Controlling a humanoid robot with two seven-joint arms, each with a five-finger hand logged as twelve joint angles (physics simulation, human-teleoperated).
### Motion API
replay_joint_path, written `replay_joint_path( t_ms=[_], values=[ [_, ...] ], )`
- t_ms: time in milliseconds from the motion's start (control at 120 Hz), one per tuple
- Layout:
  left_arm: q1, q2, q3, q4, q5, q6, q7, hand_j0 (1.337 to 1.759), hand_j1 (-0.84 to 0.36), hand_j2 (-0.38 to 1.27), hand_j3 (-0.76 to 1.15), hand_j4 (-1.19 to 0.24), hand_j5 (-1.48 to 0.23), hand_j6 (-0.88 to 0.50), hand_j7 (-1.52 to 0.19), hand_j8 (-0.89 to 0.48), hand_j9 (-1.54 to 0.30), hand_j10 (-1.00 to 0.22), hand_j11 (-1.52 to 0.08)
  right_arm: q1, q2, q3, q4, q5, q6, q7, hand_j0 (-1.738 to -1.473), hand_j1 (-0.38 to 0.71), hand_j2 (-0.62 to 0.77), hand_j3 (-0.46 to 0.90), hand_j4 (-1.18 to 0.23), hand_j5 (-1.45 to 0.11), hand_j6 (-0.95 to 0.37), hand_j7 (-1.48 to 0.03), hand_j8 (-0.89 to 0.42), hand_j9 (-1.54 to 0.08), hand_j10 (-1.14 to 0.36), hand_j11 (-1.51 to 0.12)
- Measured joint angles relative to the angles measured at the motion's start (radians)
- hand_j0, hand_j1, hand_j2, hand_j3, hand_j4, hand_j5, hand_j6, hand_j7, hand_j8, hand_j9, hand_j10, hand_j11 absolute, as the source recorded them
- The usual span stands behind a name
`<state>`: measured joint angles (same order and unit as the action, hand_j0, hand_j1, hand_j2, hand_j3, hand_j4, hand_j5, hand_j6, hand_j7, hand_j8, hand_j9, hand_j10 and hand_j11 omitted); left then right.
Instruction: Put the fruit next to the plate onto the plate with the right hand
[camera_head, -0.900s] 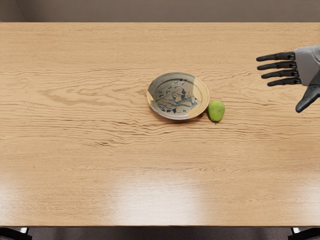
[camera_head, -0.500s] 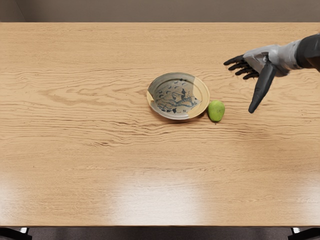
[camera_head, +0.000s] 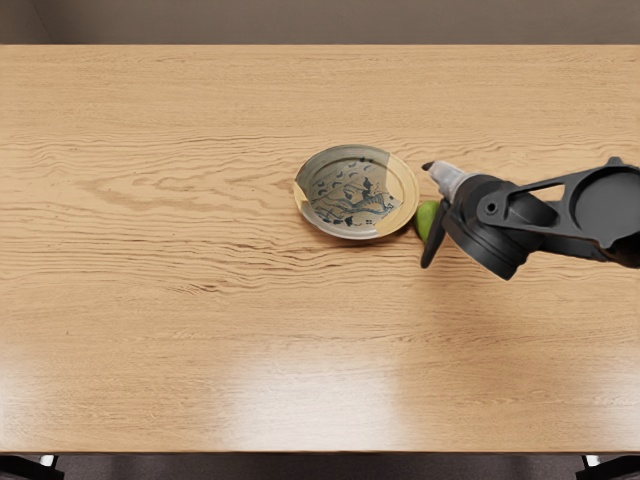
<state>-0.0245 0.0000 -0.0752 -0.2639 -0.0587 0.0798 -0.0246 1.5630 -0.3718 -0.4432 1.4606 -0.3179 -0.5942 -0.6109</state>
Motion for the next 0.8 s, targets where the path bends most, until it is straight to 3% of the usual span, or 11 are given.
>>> replay_joint_path(
  t_ms=[133, 467, 800],
  values=[
    [0.000, 0.000, 0.000, 0.000, 0.000, 0.000, 0.000, 1.658, 0.35, 0.00, 0.00, 0.00, 0.00, 0.00, 0.00, 0.00, 0.00, 0.00, 0.00, -0.008, 0.032, -0.021, -0.020, 0.012, -0.012, 0.000, -1.658, -0.26, -0.01, 0.00, -0.08, -0.10, -0.08, -0.10, -0.08, -0.10, -0.08, -0.10],
    [0.000, 0.000, 0.000, 0.000, 0.000, 0.000, 0.000, 1.658, 0.35, 0.00, 0.00, 0.00, 0.00, 0.00, 0.00, 0.00, 0.00, 0.00, 0.00, -0.045, 0.075, -0.043, -0.164, 0.014, -0.017, 0.000, -1.658, -0.20, -0.02, 0.00, -0.12, -0.16, -0.12, -0.16, -0.12, -0.16, -0.12, -0.16],
    [0.000, 0.000, 0.000, 0.000, 0.000, 0.000, 0.000, 1.658, 0.35, 0.00, 0.00, 0.00, 0.00, 0.00, 0.00, 0.00, 0.00, 0.00, 0.00, -0.089, 0.095, -0.036, -0.209, 0.014, -0.017, 0.000, -1.658, -0.10, -0.04, 0.00, -0.21, -0.27, -0.21, -0.27, -0.21, -0.27, -0.21, -0.27]
  ],
)
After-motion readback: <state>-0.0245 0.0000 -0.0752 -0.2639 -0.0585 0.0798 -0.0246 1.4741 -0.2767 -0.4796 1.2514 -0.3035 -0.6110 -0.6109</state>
